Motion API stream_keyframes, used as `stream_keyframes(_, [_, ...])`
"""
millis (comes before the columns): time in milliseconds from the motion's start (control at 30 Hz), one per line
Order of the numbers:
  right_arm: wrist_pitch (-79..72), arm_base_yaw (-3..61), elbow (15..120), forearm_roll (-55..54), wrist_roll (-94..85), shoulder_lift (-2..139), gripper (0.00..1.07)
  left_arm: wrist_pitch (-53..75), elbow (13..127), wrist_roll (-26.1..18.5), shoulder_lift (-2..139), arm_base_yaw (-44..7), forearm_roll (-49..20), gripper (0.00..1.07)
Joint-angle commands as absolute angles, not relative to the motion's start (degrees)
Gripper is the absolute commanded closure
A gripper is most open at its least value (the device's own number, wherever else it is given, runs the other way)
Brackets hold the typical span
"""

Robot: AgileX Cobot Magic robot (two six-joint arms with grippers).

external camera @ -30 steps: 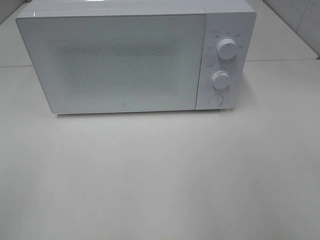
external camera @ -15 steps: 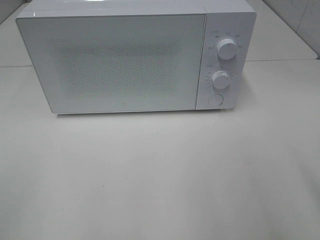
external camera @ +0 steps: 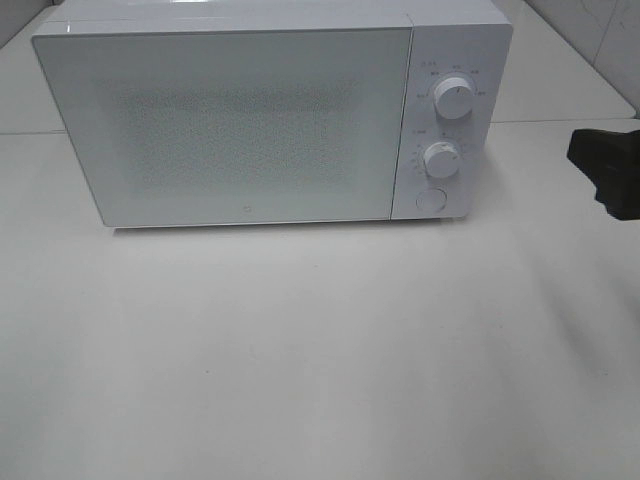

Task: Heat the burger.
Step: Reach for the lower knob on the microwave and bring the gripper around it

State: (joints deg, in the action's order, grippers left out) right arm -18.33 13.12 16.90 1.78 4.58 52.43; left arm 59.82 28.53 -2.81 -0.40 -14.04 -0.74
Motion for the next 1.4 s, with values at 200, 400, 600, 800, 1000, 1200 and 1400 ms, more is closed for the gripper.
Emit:
stream_keyframes(200, [-35.07, 12.83, 17.02, 2.06, 5.16, 66.63, 0.34, 59.24, 28.36, -2.52, -0.46, -13.92, -0.86, 1.07])
stream_keyframes(400, [-45.55, 12.83, 17.42, 2.06, 5.16, 77.29, 0.34, 59.24, 28.36, -2.52, -0.46, -13.92, -0.86, 1.07])
stream_keyframes(600, [-50.94, 12.83, 20.34, 2.18, 4.93, 88.12, 0.34, 59.24, 28.36, -2.52, -0.46, -13.92, -0.86, 1.07])
stream_keyframes(800, [-51.17, 12.83, 23.09, 2.23, 4.93, 91.73, 0.34, 59.24, 28.36, -2.52, -0.46, -13.92, -0.86, 1.07])
stream_keyframes(1000, [-51.17, 13.35, 27.96, 2.23, 4.07, 97.75, 0.34, 59.24, 28.36, -2.52, -0.46, -13.92, -0.86, 1.07])
stream_keyframes(1200, [-51.34, 17.88, 31.63, 0.00, -1.20, 101.41, 0.34, 59.24, 28.36, -2.52, -0.46, -13.92, -0.86, 1.07])
stream_keyframes(1400, [-51.34, 20.17, 34.95, -7.33, -2.41, 105.65, 0.34, 59.24, 28.36, -2.52, -0.46, -13.92, -0.86, 1.07])
